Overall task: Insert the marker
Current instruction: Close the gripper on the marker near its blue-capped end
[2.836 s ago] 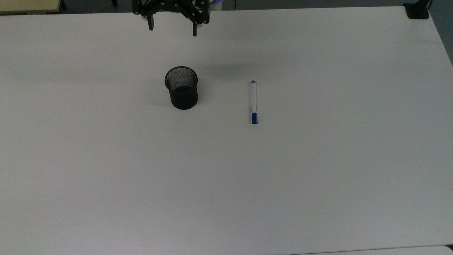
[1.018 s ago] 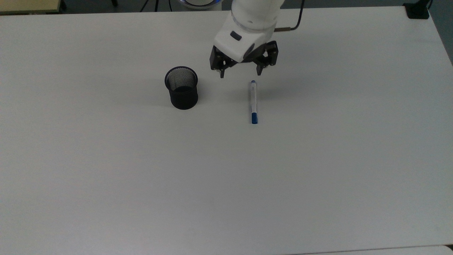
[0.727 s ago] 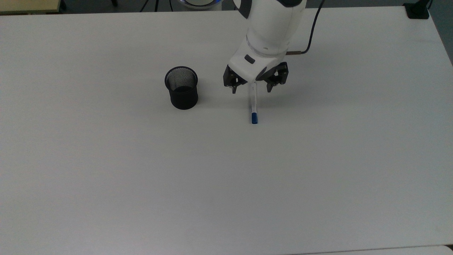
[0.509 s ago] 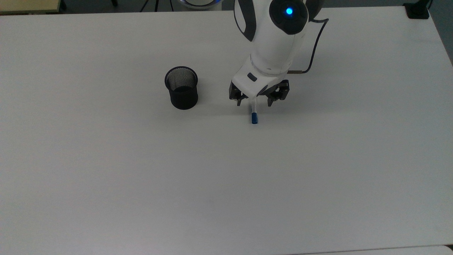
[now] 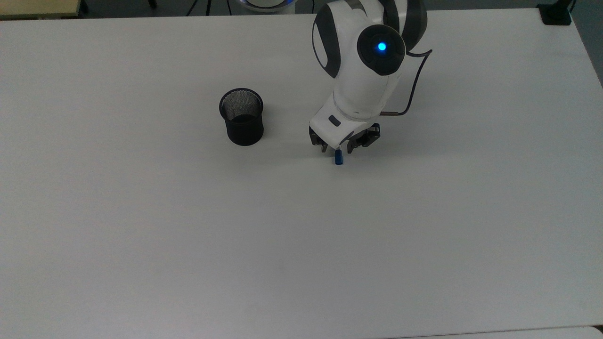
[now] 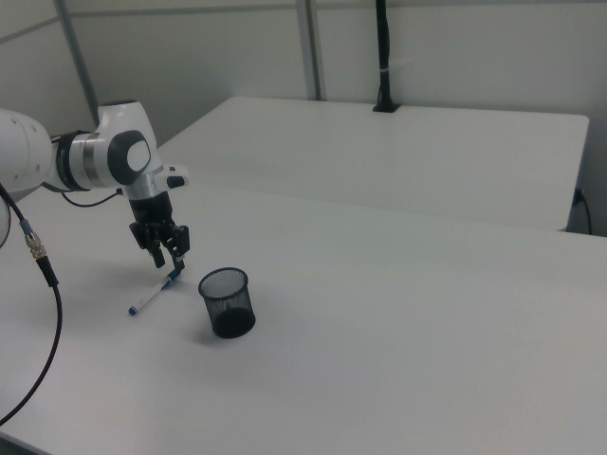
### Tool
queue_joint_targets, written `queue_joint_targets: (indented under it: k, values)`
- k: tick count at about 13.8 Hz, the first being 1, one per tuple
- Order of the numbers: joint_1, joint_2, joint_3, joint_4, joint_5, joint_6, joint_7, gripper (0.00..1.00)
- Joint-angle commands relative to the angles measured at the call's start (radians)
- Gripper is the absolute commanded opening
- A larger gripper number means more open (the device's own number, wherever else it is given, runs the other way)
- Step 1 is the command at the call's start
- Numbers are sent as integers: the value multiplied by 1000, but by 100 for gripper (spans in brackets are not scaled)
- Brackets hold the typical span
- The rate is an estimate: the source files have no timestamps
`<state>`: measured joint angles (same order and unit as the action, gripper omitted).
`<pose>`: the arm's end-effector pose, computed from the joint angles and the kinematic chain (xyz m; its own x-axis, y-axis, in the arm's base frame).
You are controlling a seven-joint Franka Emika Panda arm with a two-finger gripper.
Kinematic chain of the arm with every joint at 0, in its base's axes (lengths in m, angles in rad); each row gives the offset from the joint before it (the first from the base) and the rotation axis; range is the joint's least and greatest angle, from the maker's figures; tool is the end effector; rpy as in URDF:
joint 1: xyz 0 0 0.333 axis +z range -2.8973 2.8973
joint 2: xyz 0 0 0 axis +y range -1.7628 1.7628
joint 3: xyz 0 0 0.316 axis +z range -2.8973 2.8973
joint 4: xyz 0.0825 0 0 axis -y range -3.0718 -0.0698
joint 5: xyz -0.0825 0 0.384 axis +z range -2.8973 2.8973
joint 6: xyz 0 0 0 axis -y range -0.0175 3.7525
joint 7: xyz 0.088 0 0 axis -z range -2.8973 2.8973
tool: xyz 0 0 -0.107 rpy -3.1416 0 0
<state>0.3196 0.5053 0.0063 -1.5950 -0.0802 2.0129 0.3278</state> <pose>0.6427 0.2117 0.3327 0.9975 0.0320 -0.0624 0.0376 -0.9951 0.0910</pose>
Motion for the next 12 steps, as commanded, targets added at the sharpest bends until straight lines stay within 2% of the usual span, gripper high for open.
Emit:
queue_joint_targets:
  k: [1, 4, 5, 7, 8, 12]
  values:
    - [24, -1, -5, -22, 13, 26, 19, 57]
    - [26, 13, -5, -39, 10, 29, 37, 54]
    - [24, 16, -3, -39, 10, 29, 39, 50]
    - [24, 16, 1, -37, 11, 30, 40, 23]
    - [26, 16, 4, -39, 13, 40, 40, 16]
    - [26, 15, 4, -37, 11, 66, 63, 15]
